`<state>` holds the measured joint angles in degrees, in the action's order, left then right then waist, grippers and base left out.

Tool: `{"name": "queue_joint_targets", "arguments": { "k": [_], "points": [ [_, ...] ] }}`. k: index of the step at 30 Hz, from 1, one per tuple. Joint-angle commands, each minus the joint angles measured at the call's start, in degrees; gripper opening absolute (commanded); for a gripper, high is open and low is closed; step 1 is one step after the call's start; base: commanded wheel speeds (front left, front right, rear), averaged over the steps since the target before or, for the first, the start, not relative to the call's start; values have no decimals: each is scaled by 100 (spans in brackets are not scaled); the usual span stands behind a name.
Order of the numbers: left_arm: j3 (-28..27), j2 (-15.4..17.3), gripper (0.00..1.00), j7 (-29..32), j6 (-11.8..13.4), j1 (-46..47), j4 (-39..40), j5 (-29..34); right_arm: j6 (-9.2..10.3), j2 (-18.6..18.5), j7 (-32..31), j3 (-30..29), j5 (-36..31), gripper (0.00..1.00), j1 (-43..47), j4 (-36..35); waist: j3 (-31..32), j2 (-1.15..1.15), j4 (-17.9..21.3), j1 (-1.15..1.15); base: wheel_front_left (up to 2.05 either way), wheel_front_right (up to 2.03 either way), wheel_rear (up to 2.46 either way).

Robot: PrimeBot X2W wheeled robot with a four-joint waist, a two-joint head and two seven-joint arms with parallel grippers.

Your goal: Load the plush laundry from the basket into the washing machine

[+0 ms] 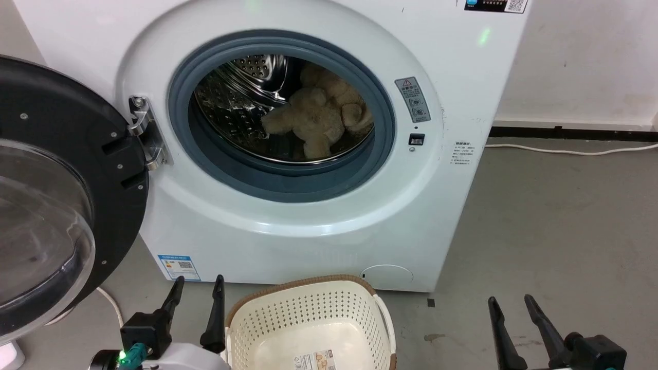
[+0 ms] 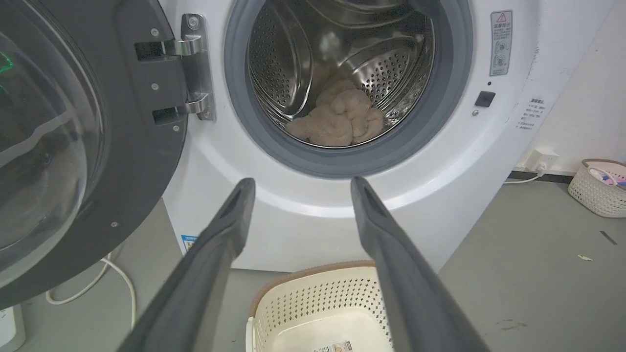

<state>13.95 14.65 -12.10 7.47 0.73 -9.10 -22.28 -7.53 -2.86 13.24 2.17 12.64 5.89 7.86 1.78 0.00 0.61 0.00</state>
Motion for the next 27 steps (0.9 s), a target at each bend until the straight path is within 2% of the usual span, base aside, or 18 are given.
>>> {"name": "queue_joint_targets", "arguments": {
  "k": [1, 27],
  "points": [
    [28, 42, 100, 30, 31, -115, 81, 49, 4, -1, -14, -13, -31, 100, 108, 37, 21, 0, -2, 0, 0, 0, 0],
    [70, -28, 100, -43, 28, -295, 114, -198, 4, -1, -25, -5, -12, 100, 119, 148, 82, 0, -10, 0, 0, 0, 0]
  ]
}}
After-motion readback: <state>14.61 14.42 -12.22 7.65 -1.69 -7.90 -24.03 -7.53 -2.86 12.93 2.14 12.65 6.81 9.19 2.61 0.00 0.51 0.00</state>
